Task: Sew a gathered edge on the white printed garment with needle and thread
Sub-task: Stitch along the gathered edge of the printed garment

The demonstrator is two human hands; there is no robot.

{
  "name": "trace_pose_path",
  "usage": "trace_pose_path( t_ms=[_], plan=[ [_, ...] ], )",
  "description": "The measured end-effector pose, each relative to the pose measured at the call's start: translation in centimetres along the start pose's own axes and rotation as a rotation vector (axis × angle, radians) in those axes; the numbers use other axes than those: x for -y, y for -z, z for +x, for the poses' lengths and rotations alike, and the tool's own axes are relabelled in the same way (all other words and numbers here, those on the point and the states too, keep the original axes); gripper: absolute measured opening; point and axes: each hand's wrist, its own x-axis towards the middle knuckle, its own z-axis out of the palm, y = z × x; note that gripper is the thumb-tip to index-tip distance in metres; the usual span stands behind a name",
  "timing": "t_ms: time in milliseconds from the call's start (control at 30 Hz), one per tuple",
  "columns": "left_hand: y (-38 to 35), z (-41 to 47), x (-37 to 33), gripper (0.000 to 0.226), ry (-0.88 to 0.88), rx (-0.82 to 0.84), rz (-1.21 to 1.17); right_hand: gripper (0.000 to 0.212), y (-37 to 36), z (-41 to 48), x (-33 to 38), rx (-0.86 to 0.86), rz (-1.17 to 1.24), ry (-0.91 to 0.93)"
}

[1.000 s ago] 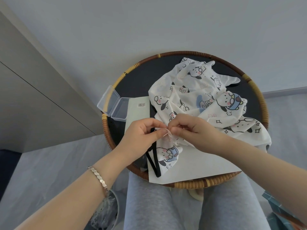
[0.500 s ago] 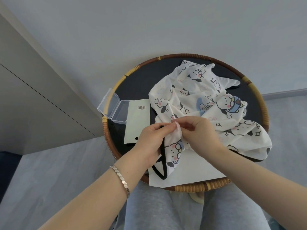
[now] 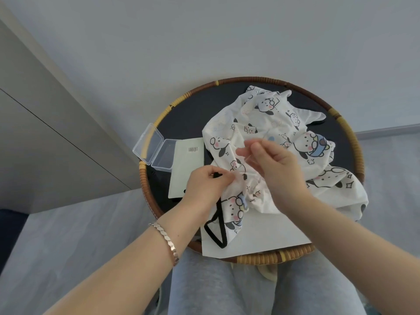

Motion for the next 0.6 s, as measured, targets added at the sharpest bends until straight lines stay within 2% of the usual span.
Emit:
trace_pose_path(
  t_ms=[67, 100, 133, 233, 267, 333, 400, 433, 500, 600],
  plan=[
    [0.7, 0.2, 0.0, 0.010, -0.088, -0.109, 0.095, 0.024, 0.5, 0.5, 0.8, 0.112, 0.113, -0.041],
    [1.0, 0.2, 0.0, 0.011, -0.141, -0.166, 0.149, 0.025, 0.9, 0.8, 1.0, 0.173, 0.038, -0.055],
    [1.4, 0.3, 0.0, 0.012, -0.189, -0.210, 0.183, 0.024, 1.4, 1.1, 1.0, 0.232, -0.173, -0.051],
    [2.2, 0.5, 0.2, 0.011, -0.270, -0.275, 0.215, 0.024, 3.7, 3.0, -0.1, 0.338, -1.284, 0.044],
    [2.3, 0.5, 0.4, 0.012, -0.282, -0.287, 0.229, 0.029, 4.6, 3.7, -0.4, 0.300, -1.565, 0.046],
    [2.4, 0.6, 0.7, 0.014, -0.296, -0.289, 0.245, 0.037, 6.4, 4.6, -0.4, 0.100, -1.782, -0.004],
    [2.4, 0.5, 0.9, 0.015, -0.310, -0.265, 0.250, 0.034, 7.4, 5.4, -0.1, -0.072, -1.723, -0.068],
    [2.3, 0.4, 1.0, 0.015, -0.320, -0.248, 0.249, 0.031, 7.4, 5.7, -0.1, -0.097, -1.633, -0.103],
    [2.2, 0.2, 1.0, 0.015, -0.352, -0.215, 0.239, 0.024, 6.4, 5.5, -0.1, -0.040, -1.345, -0.103],
    [2.1, -0.2, 0.8, 0.014, -0.394, -0.170, 0.220, 0.015, 3.2, 3.5, 0.6, 0.154, -0.911, -0.057]
  ],
)
